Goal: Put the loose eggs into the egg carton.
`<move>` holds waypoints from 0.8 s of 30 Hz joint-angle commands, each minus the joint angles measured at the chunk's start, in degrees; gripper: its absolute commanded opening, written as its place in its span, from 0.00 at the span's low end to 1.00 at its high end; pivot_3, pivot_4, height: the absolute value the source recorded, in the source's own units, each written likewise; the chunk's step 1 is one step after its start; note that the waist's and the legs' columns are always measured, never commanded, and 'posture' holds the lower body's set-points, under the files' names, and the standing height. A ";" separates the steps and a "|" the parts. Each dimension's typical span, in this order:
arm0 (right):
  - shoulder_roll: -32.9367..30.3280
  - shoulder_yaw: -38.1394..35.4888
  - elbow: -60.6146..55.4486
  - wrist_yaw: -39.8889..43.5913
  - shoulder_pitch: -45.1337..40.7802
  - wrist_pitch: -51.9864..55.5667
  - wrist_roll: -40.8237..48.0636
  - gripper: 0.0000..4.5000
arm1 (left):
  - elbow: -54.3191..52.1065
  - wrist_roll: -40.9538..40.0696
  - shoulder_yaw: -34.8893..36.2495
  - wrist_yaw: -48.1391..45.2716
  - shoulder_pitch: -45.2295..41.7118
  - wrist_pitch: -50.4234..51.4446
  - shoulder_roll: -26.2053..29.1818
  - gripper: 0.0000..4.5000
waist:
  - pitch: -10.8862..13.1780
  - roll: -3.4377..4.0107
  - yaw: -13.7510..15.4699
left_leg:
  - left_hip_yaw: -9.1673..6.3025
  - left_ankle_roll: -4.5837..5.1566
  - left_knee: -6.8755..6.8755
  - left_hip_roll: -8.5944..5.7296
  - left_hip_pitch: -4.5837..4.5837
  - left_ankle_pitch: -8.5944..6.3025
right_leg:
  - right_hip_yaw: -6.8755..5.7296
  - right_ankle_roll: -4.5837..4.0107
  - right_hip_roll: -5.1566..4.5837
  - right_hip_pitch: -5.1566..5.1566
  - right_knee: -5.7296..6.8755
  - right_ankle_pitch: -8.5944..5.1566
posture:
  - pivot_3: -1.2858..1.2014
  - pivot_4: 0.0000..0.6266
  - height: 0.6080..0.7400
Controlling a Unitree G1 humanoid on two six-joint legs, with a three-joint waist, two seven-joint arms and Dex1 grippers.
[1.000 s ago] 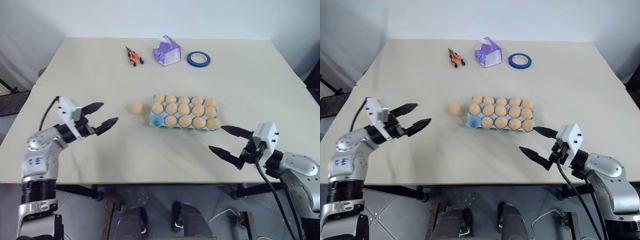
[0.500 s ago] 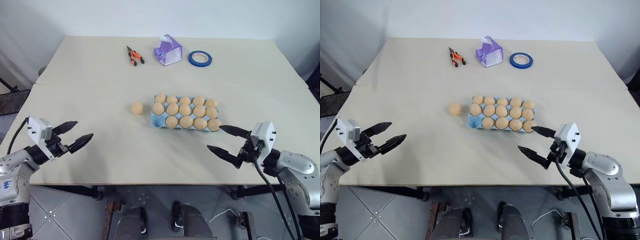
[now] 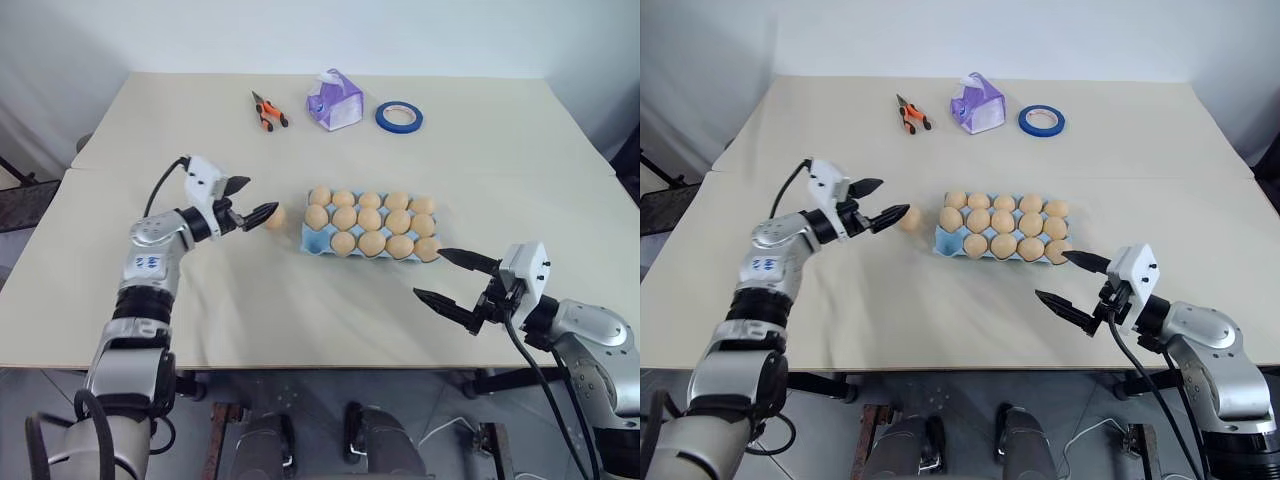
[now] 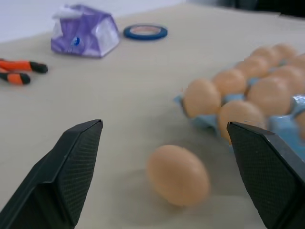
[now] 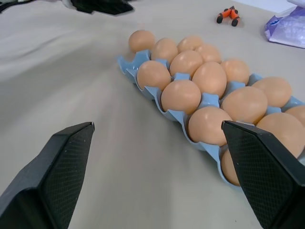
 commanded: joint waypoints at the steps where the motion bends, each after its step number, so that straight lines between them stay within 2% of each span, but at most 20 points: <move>1: 0.10 -1.43 -2.31 -0.70 0.93 -0.82 0.05 1.00 | 9.45 4.13 -1.78 2.40 -4.81 -4.80 -1.79 0.99 | 0.00 0.00 -0.07 | 0.01 0.01 0.01 -0.01 0.00 -0.01 | 0.01 0.00 0.00 0.00 -0.01 0.00 | 0.52 0.24 1.00; 8: -0.14 -1.55 -3.05 -1.28 2.25 -0.92 -0.28 1.00 | 18.94 6.92 -2.12 5.39 -8.85 -6.02 -4.37 0.99 | 0.01 -0.02 -0.70 | 0.00 0.06 0.08 0.02 -0.04 -0.04 | 0.01 0.01 -0.01 -0.01 0.02 0.00 | 0.52 0.24 1.00; 11: -0.33 -1.63 -2.86 -1.30 1.94 -0.82 -0.20 1.00 | 20.14 6.26 -1.01 4.36 -9.43 -5.78 -4.85 0.87 | 0.01 -0.03 -0.69 | -0.02 0.06 0.12 0.02 -0.03 -0.04 | -0.01 0.01 -0.02 -0.01 0.08 0.00 | 0.52 0.24 1.00; 16: -0.68 -1.84 -2.70 -1.04 2.00 -0.73 -0.17 1.00 | 19.67 6.60 -0.87 2.44 -9.16 -6.22 -4.60 0.51 | 0.01 -0.03 -0.63 | -0.02 0.05 0.12 0.01 -0.03 -0.04 | -0.02 0.01 -0.04 -0.01 0.09 0.00 | 0.52 0.24 1.00; 17: -0.77 -1.79 -2.62 -0.98 1.91 -0.67 -0.21 1.00 | 19.49 6.89 -1.04 2.08 -9.13 -7.03 -4.36 0.47 | 0.01 -0.03 -0.64 | -0.02 0.05 0.12 0.01 -0.03 -0.04 | -0.01 0.01 -0.04 -0.01 0.09 0.00 | 0.52 0.24 1.00; 24: -1.28 -1.97 -2.80 -0.62 1.87 -0.36 0.01 1.00 | 9.62 1.42 -0.14 -14.94 -8.17 -9.48 -4.98 0.46 | 0.02 -0.03 -0.65 | -0.02 0.04 0.15 0.01 -0.05 -0.04 | -0.04 0.01 -0.03 -0.01 0.09 0.00 | 0.52 0.24 1.00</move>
